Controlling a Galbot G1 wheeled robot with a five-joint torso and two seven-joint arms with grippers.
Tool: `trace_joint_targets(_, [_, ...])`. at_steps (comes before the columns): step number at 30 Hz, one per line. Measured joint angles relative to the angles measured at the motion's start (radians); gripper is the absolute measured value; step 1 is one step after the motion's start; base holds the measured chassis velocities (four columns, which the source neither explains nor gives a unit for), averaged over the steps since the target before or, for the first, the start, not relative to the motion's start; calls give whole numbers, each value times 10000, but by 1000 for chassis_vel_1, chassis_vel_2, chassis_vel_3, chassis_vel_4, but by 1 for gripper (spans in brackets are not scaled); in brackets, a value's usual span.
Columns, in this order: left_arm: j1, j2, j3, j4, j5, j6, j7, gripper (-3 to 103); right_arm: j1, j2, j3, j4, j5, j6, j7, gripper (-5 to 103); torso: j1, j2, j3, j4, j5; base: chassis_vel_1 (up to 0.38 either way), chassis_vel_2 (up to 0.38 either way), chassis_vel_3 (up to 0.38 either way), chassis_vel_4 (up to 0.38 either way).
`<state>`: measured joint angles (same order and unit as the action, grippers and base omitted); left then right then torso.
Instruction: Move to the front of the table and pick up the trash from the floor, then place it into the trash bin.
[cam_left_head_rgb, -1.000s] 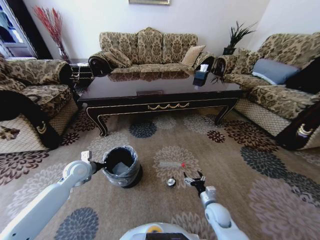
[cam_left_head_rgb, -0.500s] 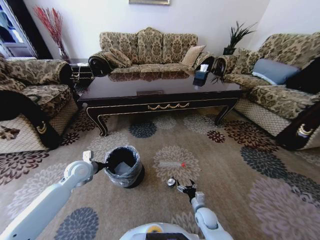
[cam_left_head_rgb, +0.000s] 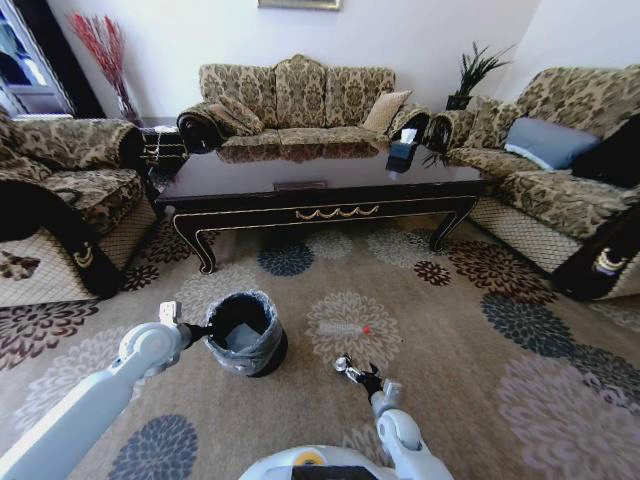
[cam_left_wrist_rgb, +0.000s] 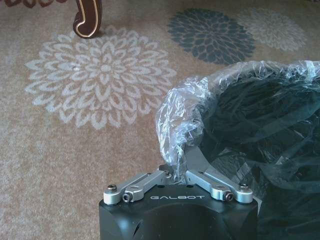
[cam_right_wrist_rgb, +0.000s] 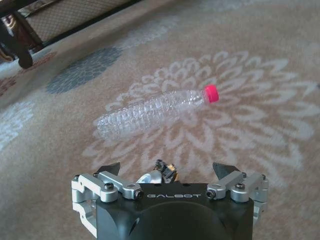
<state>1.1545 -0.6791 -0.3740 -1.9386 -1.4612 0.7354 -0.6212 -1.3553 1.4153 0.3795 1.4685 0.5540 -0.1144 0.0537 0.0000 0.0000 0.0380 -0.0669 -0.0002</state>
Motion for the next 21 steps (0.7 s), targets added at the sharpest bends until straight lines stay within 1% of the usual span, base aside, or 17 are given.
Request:
trace_joint_targets(7, [369, 83, -337, -233, -5, 0, 34, 0, 182, 377, -3, -251, 1052, -424, 104, 100, 0, 0, 0, 0, 2, 0, 0, 0, 0])
trace_joint_targets(13, [582, 200, -554, -347, -43, 0, 55, 0, 402, 558, 27, -561, 1403, -529, 177, 100, 0, 0, 0, 1, 1, 0, 0, 0, 0])
trace_joint_targets(14, [612, 216, -592, -351, -46, 0, 72, 0, 446, 586, 27, -609, 1449, -552, 188, 103, 0, 0, 0, 0, 2, 0, 0, 0, 0])
trace_joint_targets(15, [612, 216, -592, -351, -46, 0, 72, 0, 446, 586, 27, -609, 1449, -552, 188, 103, 0, 0, 0, 0, 2, 0, 0, 0, 0])
trace_joint_targets(16, [630, 223, -618, -352, -46, -1, 79, 0, 482, 614, 23, -645, 1494, -575, 198, 100, 0, 0, 0, 1, 2, 0, 0, 0, 0])
trace_joint_targets(17, [636, 227, -633, -351, -46, 0, 82, 0, 500, 633, 18, -668, 1526, -587, 208, 100, 0, 0, 0, 1, 2, 0, 0, 0, 0])
trace_joint_targets(19, [648, 232, -669, -349, -32, 0, 105, 0, 549, 723, -42, -790, 1608, -604, 235, 91, 0, 0, 0, 1, 2, 0, 0, 0, 0])
trace_joint_targets(20, [648, 232, -669, -349, -32, 0, 105, 0, 549, 723, -42, -790, 1608, -604, 235, 91, 0, 0, 0, 1, 2, 0, 0, 0, 0])
trace_joint_targets(21, [649, 232, -689, -349, -32, 0, 111, 0, 587, 765, -60, -869, 1612, -604, 238, 86, 0, 0, 0, 0, 2, 0, 0, 0, 0])
